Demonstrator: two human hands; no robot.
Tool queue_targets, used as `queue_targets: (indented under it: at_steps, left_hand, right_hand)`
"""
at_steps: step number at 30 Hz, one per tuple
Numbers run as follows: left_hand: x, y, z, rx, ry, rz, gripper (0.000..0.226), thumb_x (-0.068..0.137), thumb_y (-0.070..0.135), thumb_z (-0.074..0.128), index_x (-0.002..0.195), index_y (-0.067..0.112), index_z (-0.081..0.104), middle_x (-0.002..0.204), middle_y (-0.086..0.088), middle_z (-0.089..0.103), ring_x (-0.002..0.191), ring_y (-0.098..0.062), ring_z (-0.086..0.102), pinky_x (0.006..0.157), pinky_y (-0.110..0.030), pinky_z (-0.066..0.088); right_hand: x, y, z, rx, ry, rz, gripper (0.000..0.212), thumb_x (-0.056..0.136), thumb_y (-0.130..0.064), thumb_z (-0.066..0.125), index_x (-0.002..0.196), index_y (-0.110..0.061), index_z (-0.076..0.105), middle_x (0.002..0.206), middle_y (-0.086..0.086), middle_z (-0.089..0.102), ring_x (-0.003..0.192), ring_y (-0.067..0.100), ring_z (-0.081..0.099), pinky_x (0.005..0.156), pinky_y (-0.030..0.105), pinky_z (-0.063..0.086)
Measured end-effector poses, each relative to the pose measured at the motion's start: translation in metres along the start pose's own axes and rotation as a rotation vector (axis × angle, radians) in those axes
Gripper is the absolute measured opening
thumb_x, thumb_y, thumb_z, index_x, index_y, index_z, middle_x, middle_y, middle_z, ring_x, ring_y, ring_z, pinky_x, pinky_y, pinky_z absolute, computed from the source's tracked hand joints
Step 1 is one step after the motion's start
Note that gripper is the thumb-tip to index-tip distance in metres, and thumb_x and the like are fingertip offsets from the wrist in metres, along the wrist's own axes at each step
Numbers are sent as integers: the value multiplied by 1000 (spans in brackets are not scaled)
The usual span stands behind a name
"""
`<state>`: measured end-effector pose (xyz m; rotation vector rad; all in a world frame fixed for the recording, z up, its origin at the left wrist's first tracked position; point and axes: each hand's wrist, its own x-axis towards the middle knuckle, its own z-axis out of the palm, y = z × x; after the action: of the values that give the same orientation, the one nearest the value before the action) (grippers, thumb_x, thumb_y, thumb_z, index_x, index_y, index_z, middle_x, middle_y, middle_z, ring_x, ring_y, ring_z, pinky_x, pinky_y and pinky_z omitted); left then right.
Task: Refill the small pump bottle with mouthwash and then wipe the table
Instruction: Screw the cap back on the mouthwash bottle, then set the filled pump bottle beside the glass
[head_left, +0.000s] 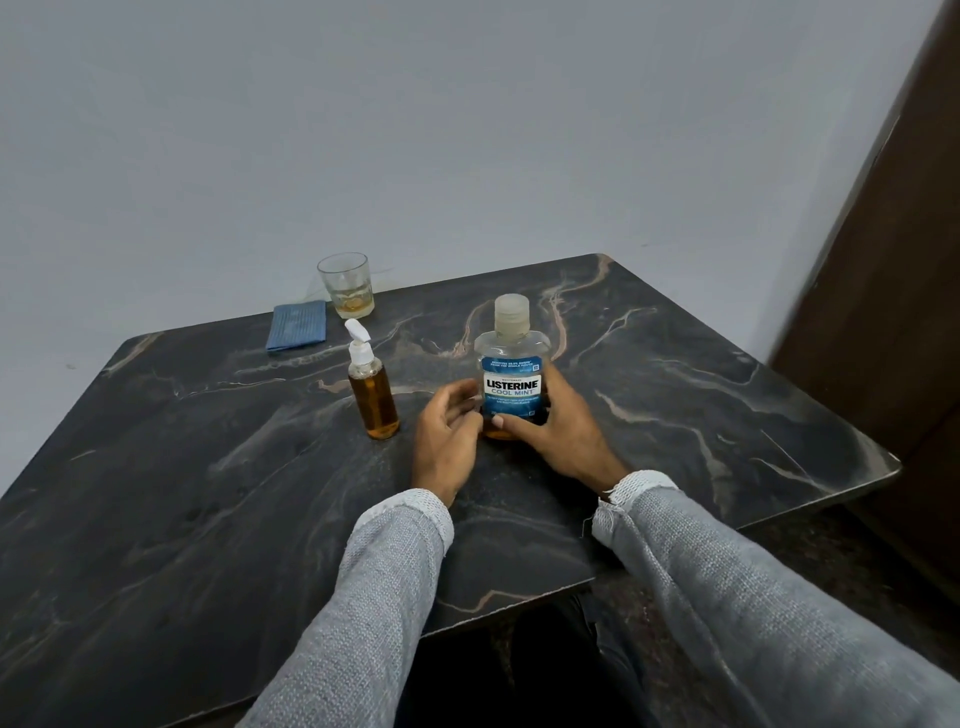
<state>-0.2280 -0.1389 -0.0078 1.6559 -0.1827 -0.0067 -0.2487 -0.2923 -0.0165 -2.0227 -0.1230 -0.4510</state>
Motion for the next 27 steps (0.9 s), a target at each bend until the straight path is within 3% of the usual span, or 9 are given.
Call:
queue_targets:
  at_steps: [5, 13, 16, 20, 24, 27]
  left_hand:
    - [1, 0, 1, 46, 2, 11, 47, 87, -7, 53, 128, 16, 55, 128, -1, 61, 116, -11, 57, 102, -30, 46]
    - [1, -1, 0, 71, -7, 15, 45, 88, -7, 54, 126, 16, 56, 126, 0, 61, 116, -10, 58, 101, -25, 46]
    - [1, -1, 1, 88, -14, 18, 44, 88, -7, 54, 125, 17, 57, 125, 1, 61, 116, -10, 58, 101, -26, 46]
    - [1, -1, 0, 90, -11, 18, 44, 88, -7, 54, 125, 16, 57, 125, 1, 62, 116, -11, 58, 102, -27, 46]
    - [1, -1, -1, 102, -20, 21, 44, 89, -7, 53, 125, 18, 57, 124, 4, 61, 114, -8, 57, 96, -20, 45]
    - [2, -1, -1, 105, -21, 19, 44, 89, -7, 53, 126, 18, 56, 122, 6, 60, 114, -7, 57, 95, -19, 45]
  right_hand:
    - [-3, 9, -16, -16, 133, 75, 56, 71, -29, 84, 115, -26, 50, 102, -22, 62, 95, -16, 58, 76, 3, 44]
    - [4, 27, -53, -103, 284, 156, 52, 72, -31, 84, 107, -23, 46, 106, -8, 60, 90, -1, 58, 66, 4, 43]
    - [10, 33, -67, -121, 316, 168, 54, 73, -31, 84, 109, -23, 44, 110, -5, 60, 92, 2, 58, 68, 4, 43]
    - [20, 42, -80, -138, 345, 188, 55, 74, -30, 82, 112, -18, 44, 114, 2, 60, 100, 15, 61, 80, 28, 53]
    - [29, 50, -89, -157, 377, 217, 54, 75, -30, 82, 110, -17, 43, 115, 3, 58, 101, 15, 59, 76, 21, 48]
    - [33, 55, -95, -160, 405, 232, 53, 75, -31, 82, 109, -17, 43, 115, 2, 58, 101, 16, 58, 84, 30, 51]
